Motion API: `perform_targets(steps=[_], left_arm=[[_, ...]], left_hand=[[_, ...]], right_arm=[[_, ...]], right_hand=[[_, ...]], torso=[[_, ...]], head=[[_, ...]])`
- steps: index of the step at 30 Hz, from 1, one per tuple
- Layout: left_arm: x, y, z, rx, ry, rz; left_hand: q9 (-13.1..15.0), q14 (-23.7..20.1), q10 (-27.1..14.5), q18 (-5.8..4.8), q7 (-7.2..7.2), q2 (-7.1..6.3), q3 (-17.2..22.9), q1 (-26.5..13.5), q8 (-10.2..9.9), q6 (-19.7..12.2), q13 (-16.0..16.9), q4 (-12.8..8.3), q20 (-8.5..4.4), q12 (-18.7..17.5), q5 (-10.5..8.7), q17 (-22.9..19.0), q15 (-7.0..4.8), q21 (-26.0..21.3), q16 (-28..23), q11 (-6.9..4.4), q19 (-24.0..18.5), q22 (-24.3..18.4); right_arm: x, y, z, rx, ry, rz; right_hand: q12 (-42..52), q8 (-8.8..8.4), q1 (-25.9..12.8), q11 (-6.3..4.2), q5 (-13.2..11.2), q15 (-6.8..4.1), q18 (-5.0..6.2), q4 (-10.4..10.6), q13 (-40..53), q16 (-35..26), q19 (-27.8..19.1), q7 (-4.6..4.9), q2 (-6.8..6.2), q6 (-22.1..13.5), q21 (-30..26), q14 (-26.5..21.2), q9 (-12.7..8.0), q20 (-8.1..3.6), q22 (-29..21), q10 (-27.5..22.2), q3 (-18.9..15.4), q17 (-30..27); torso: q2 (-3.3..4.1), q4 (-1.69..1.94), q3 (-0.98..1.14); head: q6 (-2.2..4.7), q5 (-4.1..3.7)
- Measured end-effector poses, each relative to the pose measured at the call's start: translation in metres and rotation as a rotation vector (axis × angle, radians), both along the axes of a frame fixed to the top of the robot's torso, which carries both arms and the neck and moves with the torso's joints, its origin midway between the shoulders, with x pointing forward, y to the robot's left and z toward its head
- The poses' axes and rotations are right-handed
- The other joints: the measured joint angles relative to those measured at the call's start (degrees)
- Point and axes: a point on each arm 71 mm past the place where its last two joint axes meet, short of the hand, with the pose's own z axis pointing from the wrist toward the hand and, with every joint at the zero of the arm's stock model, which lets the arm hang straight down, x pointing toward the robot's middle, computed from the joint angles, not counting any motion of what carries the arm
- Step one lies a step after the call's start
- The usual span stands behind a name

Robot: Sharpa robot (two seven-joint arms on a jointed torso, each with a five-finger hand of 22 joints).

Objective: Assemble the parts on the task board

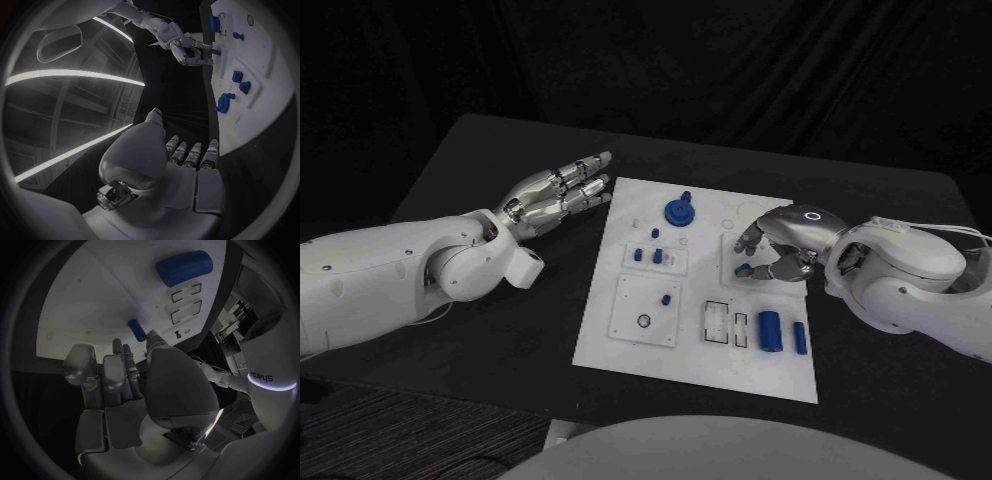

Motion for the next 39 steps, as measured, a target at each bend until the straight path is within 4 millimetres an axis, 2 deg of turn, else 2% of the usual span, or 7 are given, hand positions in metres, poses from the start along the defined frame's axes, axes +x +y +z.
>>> perform_targets(steps=[6,13,16,20,28,36,39], left_arm=[[0.0,0.0,0.0,0.001,0.001,0.001],[0.0,0.001,-0.001,0.003,0.003,0.002],[0.0,0.001,-0.001,0.004,0.004,0.002],[0.0,0.001,-0.001,0.005,0.005,0.002],[0.0,0.001,-0.001,0.006,0.007,0.002],[0.0,0.001,-0.002,0.008,0.01,0.002],[0.0,0.001,-0.002,0.008,0.011,0.003]], left_hand=[[0.0,-0.15,0.0,0.0,0.0,0.27,0.0,0.27,0.0,0.0,0.01,0.0,0.0,0.0,0.59,0.0,0.14,0.0,0.0,0.0,0.0,0.0],[0.02,-0.16,0.0,0.0,0.32,0.83,0.11,0.83,0.23,0.32,0.01,-0.11,0.0,0.0,1.62,0.0,0.15,0.0,0.0,0.0,0.0,-0.01],[0.05,-0.16,0.0,0.0,0.52,0.82,0.17,0.83,0.23,0.11,0.02,-0.17,0.0,0.0,1.64,0.01,0.15,0.0,0.0,0.0,0.0,-0.01],[0.05,-0.16,0.0,0.0,0.52,0.83,0.17,0.83,0.23,0.11,0.02,-0.17,0.0,0.0,1.92,0.01,0.15,0.0,0.0,0.0,0.0,-0.01],[0.05,-0.15,0.0,0.0,0.52,0.84,0.17,0.84,0.23,0.11,0.03,-0.17,0.0,0.0,2.16,0.02,0.15,0.0,0.0,0.0,0.0,-0.01],[0.05,-0.12,0.0,0.0,0.52,1.07,0.17,1.07,0.23,0.11,-0.01,-0.16,0.0,0.0,2.54,0.02,0.12,0.0,0.0,0.0,0.0,-0.01],[0.04,-0.12,0.03,0.0,0.52,1.07,0.17,1.07,0.23,0.11,-0.02,-0.16,0.0,0.0,2.54,0.02,0.12,0.0,0.0,0.03,0.0,-0.01]], right_arm=[[-0.002,0.0,-0.006,-0.006,0.024,0.008],[-0.002,0.0,-0.009,-0.007,0.039,0.014],[-0.002,0.0,-0.009,-0.005,0.041,0.018],[-0.002,0.001,-0.009,0.0,0.042,0.026],[-0.003,0.004,-0.012,0.018,0.039,0.043],[-0.003,0.004,-0.012,0.045,0.018,0.05],[-0.004,0.002,-0.011,0.059,0.005,0.049]], right_hand=[[-1.35,-0.09,2.14,0.2,7.63,0.0,-0.01,-2.6,-1.2,-0.22,0.0,0.06,1.79,0.96,0.0,0.0,-0.34,0.0,0.0,0.77,1.15,-0.58],[-2.77,-1.17,3.57,0.42,13.74,0.14,0.0,-4.14,-2.51,-0.48,0.0,0.06,1.54,0.96,-0.57,-0.14,-0.86,0.0,0.0,1.21,2.69,-1.1],[-2.83,-1.17,3.81,0.46,14.6,0.22,-0.01,-4.47,-2.81,-0.48,0.0,0.02,1.34,1.0,-0.76,-0.22,-0.94,0.0,-0.01,1.64,3.69,-1.28],[-2.83,-0.34,4.37,-0.02,13.97,0.01,-0.01,-4.86,-3.44,-0.7,0.0,-0.31,1.33,3.39,-0.87,-0.43,-0.41,0.0,-0.01,3.74,5.67,-1.4],[-2.83,0.41,4.51,-0.74,8.95,-0.45,-0.01,-4.72,-4.2,-0.7,-0.21,-0.39,1.19,5.61,-0.62,-0.39,0.45,-0.2,-0.01,7.29,7.25,-1.39],[-2.37,3.55,6.7,-2.25,6.33,-1.9,-0.01,-6.55,-4.42,-1.35,-0.11,-1.92,0.8,11.87,-0.08,-0.27,2.45,-1.54,-0.01,12.44,9.35,-2.0],[-1.97,4.0,8.06,-2.97,3.24,-2.28,-0.01,-7.66,-4.0,-1.72,-0.01,-2.59,1.21,13.03,-0.08,-0.19,2.41,-2.07,0.03,13.98,10.0,-2.5]], torso=[[0.0,0.01,-0.01],[0.0,0.01,-0.01],[0.0,0.01,-0.01],[0.0,0.01,-0.01],[-0.02,0.02,-0.02],[-0.03,0.02,0.01],[-0.03,0.02,0.01]], head=[[0.0,0.05],[0.0,0.18],[0.0,0.09],[0.0,0.04],[0.0,0.03],[0.0,0.3],[0.0,0.34]])
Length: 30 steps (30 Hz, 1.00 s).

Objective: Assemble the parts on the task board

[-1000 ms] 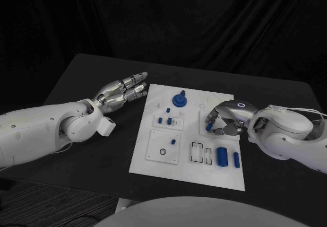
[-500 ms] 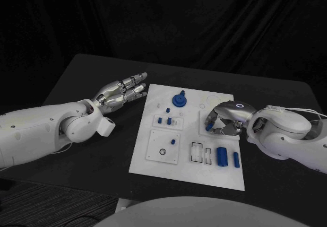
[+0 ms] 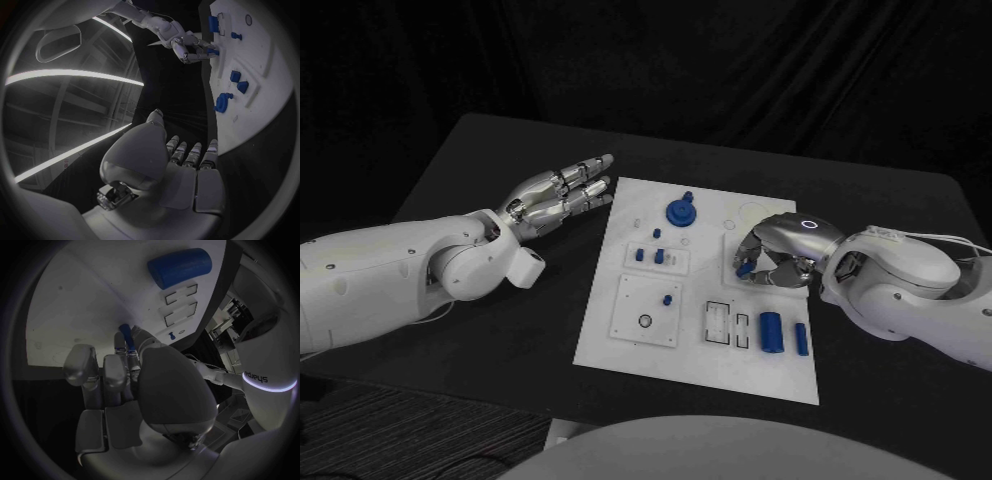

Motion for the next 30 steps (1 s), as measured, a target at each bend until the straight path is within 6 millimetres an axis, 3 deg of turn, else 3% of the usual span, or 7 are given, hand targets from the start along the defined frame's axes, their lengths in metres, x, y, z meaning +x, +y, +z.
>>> perform_targets(steps=[3,7,16,23,30], left_arm=[[0.0,0.0,0.0,0.001,0.001,0.0],[0.0,0.001,-0.001,0.003,0.003,0.001],[0.001,0.0,-0.002,0.009,0.01,0.002],[0.001,-0.002,-0.002,0.013,0.015,-0.002],[0.001,-0.001,-0.003,0.016,0.019,-0.002]], left_hand=[[0.0,0.0,0.12,0.0,0.0,0.0,0.0,0.0,0.0,0.0,0.0,0.0,0.0,0.0,0.18,0.0,0.0,0.0,0.0,0.12,0.0,0.0],[0.0,0.0,0.12,0.0,0.04,0.09,0.01,0.09,0.0,0.04,0.0,-0.01,0.0,0.0,0.21,0.0,0.0,0.0,0.0,0.12,0.0,0.0],[0.03,0.01,0.12,0.0,0.94,0.42,0.08,0.42,0.0,0.52,0.02,-0.42,0.0,0.0,0.89,0.01,-0.01,0.0,0.0,0.12,0.0,-0.07],[0.06,0.01,0.12,0.0,1.34,0.44,0.16,0.44,0.23,0.5,0.02,-0.49,0.0,0.0,0.9,0.0,-0.01,0.0,0.0,0.12,0.0,-0.07],[0.05,0.01,0.11,0.0,1.34,0.44,0.0,0.44,0.23,0.51,0.03,-0.65,0.0,0.0,1.16,-0.05,-0.01,0.0,0.0,0.11,0.0,-0.14]], right_arm=[[-0.003,-0.002,0.002,0.02,-0.015,-0.003],[-0.006,-0.003,0.012,0.049,-0.042,-0.003],[-0.001,0.006,0.061,0.119,-0.121,0.008],[-0.007,0.042,0.07,0.154,-0.081,0.089],[-0.016,0.086,0.055,0.114,0.009,0.211]], right_hand=[[-0.64,0.0,0.63,0.19,-2.27,-0.13,-0.01,-0.78,-0.26,-0.3,-0.01,-0.3,0.35,0.3,0.0,0.01,-0.01,0.0,0.0,0.22,0.78,-0.17],[-0.95,0.55,1.71,-0.01,-2.96,-0.18,-0.01,-1.11,-0.46,-0.77,-0.01,-0.41,0.51,0.41,0.0,-0.03,-0.01,0.0,0.0,0.61,1.08,-0.72],[-1.99,0.94,2.08,0.19,-3.54,-0.44,-0.01,-1.79,-0.52,-2.98,-0.19,-0.25,0.45,0.25,-1.27,-0.29,0.0,-0.18,0.0,0.81,2.46,-3.35],[-2.53,0.61,2.28,0.19,-3.71,-0.44,-0.01,-1.79,-0.74,-2.98,-0.19,-0.17,0.5,0.17,-1.27,-0.29,0.03,-0.18,-0.01,0.82,2.76,-3.22],[-4.3,-0.31,2.28,0.46,-5.18,-0.35,-0.02,-1.74,-1.52,-3.25,-0.19,0.34,0.5,-0.34,-1.27,-0.21,0.93,-0.18,-0.01,0.59,3.68,-3.17]], torso=[[0.0,-0.01,0.0],[-0.01,-0.01,-0.01],[-0.12,-0.01,-0.12],[-0.07,0.01,-0.1],[0.03,0.12,0.0]], head=[[0.0,0.14],[0.0,0.16],[0.0,0.16],[0.0,0.46],[0.0,1.55]])
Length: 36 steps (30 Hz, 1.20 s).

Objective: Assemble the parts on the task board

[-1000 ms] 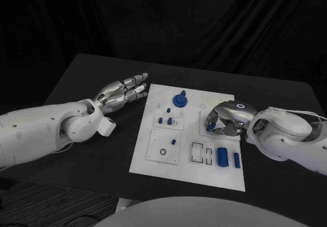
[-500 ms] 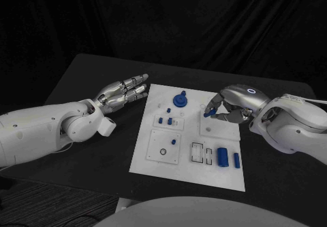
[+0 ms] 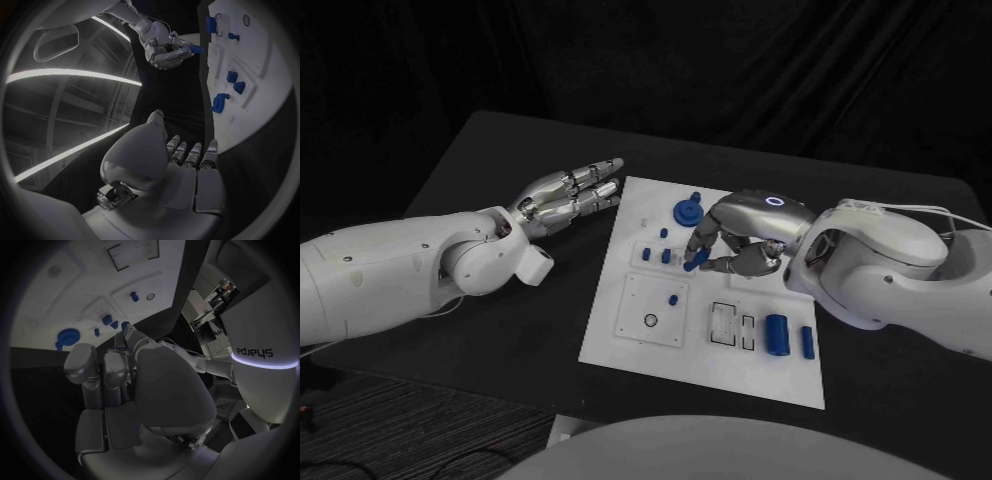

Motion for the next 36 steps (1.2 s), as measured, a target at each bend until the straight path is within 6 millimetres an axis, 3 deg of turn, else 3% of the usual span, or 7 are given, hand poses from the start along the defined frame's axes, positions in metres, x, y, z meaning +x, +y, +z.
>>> perform_targets(steps=[5,15,24,36], left_arm=[[0.0,0.0,0.0,0.001,0.002,-0.001],[0.001,-0.004,-0.001,0.0,0.004,-0.01],[0.002,-0.005,-0.001,0.001,0.007,-0.014],[0.002,-0.008,-0.002,-0.001,0.009,-0.022]], left_hand=[[0.0,0.0,-0.01,0.0,0.0,0.0,0.0,0.0,0.0,0.0,0.01,0.0,0.0,0.0,0.26,0.0,0.0,0.0,0.0,-0.01,0.0,0.0],[-0.01,0.0,-0.02,0.0,0.21,0.23,0.0,0.23,0.0,-0.21,0.02,-0.01,0.0,0.0,0.49,0.0,0.0,0.0,0.0,-0.02,0.0,0.0],[-0.01,0.0,-0.02,0.0,0.21,0.23,0.16,0.23,0.0,-0.21,0.01,-0.16,0.0,0.0,0.49,0.01,0.0,0.0,0.0,-0.02,0.0,-0.05],[-0.02,0.0,-0.02,0.0,0.2,0.23,0.16,0.23,0.0,-0.21,-0.03,-0.15,0.0,0.0,0.49,0.02,0.0,0.0,0.0,-0.02,0.0,-0.05]], right_arm=[[-0.004,0.02,-0.012,-0.05,0.03,0.066],[-0.015,0.053,-0.026,-0.12,-0.002,0.182],[-0.027,0.072,-0.033,-0.17,-0.08,0.274],[-0.036,0.082,-0.032,-0.213,-0.152,0.343]], right_hand=[[-1.0,-0.54,-0.01,0.27,-0.75,0.15,0.0,-0.35,-0.64,0.0,0.0,0.21,0.01,-0.21,0.0,0.14,1.04,0.0,0.0,-0.11,0.68,-0.02],[-1.3,-0.76,-0.26,0.29,-0.8,0.57,0.0,-0.53,-1.04,0.75,0.0,0.21,0.25,-0.21,0.51,0.56,0.78,0.0,-0.01,-0.11,1.16,1.64],[-1.67,-0.93,-0.33,0.45,-0.91,0.6,0.01,-0.77,-1.25,1.43,0.21,0.21,0.3,-0.21,1.49,0.6,0.54,0.21,-0.01,0.13,1.4,2.73],[-1.98,-1.11,-0.35,0.25,0.17,0.4,0.01,-1.24,-1.58,1.43,0.21,0.0,0.28,0.0,1.82,0.82,0.32,0.21,-0.02,0.74,1.85,3.01]], torso=[[0.06,0.02,-0.04],[0.1,-0.09,-0.08],[0.04,-0.09,-0.04],[0.02,-0.13,-0.05]], head=[[0.0,0.72],[0.0,2.12],[0.0,2.3],[0.0,2.77]])
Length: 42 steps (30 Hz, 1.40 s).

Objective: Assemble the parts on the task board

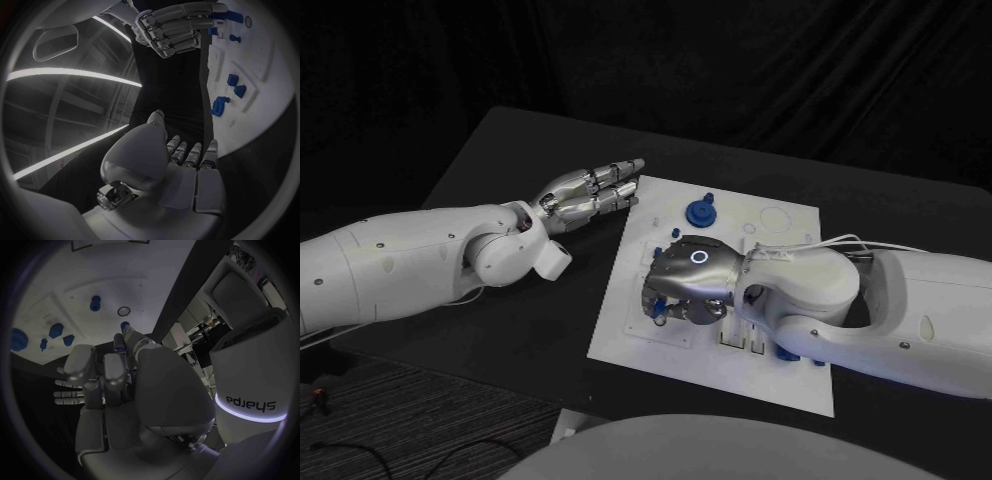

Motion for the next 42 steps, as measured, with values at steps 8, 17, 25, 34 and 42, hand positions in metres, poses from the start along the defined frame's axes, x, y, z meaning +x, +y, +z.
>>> perform_targets(steps=[8,17,25,34,42], left_arm=[[0.0,0.0,0.0,-0.001,0.002,-0.003],[0.0,-0.001,0.0,-0.001,0.004,-0.007],[0.0,-0.001,0.0,-0.001,0.005,-0.009],[0.0,-0.001,-0.001,-0.001,0.007,-0.011],[0.0,-0.001,-0.001,0.0,0.009,-0.012]], left_hand=[[0.0,-0.21,0.0,0.0,0.0,0.0,0.0,0.0,0.0,0.0,0.01,0.0,0.0,0.0,0.0,0.01,0.21,0.0,0.0,0.0,0.0,-0.05],[0.0,-0.21,-0.01,0.0,0.0,0.0,0.0,0.0,0.0,0.0,0.02,0.0,0.0,0.0,0.19,-0.04,0.21,0.0,0.0,0.0,0.0,-0.05],[-0.01,-0.21,-0.01,0.0,0.0,0.0,0.0,0.0,0.0,0.0,0.03,0.0,0.0,0.0,0.19,-0.04,0.21,0.0,0.0,0.0,0.0,-0.04],[-0.01,-0.21,-0.01,0.0,0.0,0.0,0.0,0.0,0.0,0.0,0.04,0.01,0.0,0.0,0.19,-0.03,0.2,0.0,0.0,-0.01,0.0,-0.04],[-0.01,-0.21,-0.01,0.01,0.0,0.0,0.0,0.0,0.0,0.0,0.04,0.01,0.0,0.0,0.18,-0.02,0.2,0.0,0.0,-0.01,0.0,-0.04]], right_arm=[[-0.001,0.001,-0.004,-0.038,-0.012,0.017],[-0.002,0.001,-0.011,-0.071,-0.013,0.022],[0.0,0.0,-0.014,-0.09,-0.024,0.023],[-0.001,0.001,-0.017,-0.094,-0.03,0.026],[-0.001,0.001,-0.017,-0.096,-0.036,0.028]], right_hand=[[-0.01,-0.14,-0.23,0.07,0.25,0.09,0.0,-0.01,-0.06,0.0,0.0,-0.21,-0.24,0.21,0.0,0.1,-0.07,0.0,0.0,0.32,0.0,0.0],[-0.13,-0.31,-0.53,0.08,0.69,0.09,0.0,-0.32,-0.06,0.0,0.0,-0.42,-0.54,0.42,0.0,0.11,-0.14,0.0,0.0,0.72,-0.01,-0.05],[-0.19,-0.32,-0.82,-0.11,0.7,0.1,0.0,-0.32,-0.07,0.0,0.0,-0.41,-0.84,0.42,0.0,0.11,-0.13,0.0,-0.01,0.92,-0.01,-0.09],[-0.19,-0.55,-0.82,-0.13,0.69,0.1,0.0,-0.32,-0.09,0.0,0.0,-0.62,-0.84,0.62,-0.52,0.11,-0.14,0.0,-0.01,0.94,-0.02,-0.27],[-0.76,-1.17,-1.6,-0.43,0.69,0.1,0.0,-0.32,-0.02,0.0,0.0,-0.47,-1.59,0.48,-1.35,0.12,-0.55,0.0,0.04,1.25,-0.02,-0.27]], torso=[[0.0,0.0,0.04],[0.01,0.0,0.02],[-0.02,0.01,0.01],[-0.02,0.02,-0.01],[-0.01,0.02,-0.01]], head=[[0.0,0.35],[0.0,0.26],[0.0,0.35],[0.0,0.52],[0.0,0.47]])
